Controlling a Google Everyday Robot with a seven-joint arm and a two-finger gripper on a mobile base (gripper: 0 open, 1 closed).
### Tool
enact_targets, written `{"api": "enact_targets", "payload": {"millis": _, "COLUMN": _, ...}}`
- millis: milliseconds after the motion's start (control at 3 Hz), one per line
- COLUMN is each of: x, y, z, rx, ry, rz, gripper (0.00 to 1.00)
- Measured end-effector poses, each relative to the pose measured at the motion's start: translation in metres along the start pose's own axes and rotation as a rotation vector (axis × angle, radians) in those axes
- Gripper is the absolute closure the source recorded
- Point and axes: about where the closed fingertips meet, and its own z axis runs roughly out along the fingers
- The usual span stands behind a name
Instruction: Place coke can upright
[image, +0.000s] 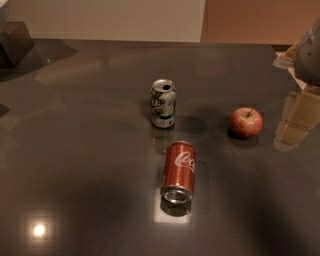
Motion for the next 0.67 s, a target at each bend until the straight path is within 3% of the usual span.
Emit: {"api": "enact_targets", "payload": {"millis": 667, "x": -0.0052, "y": -0.0059, "z": 0.0047, "rx": 0.007, "ry": 0.038, "rz": 0.028, "gripper": 0.0}}
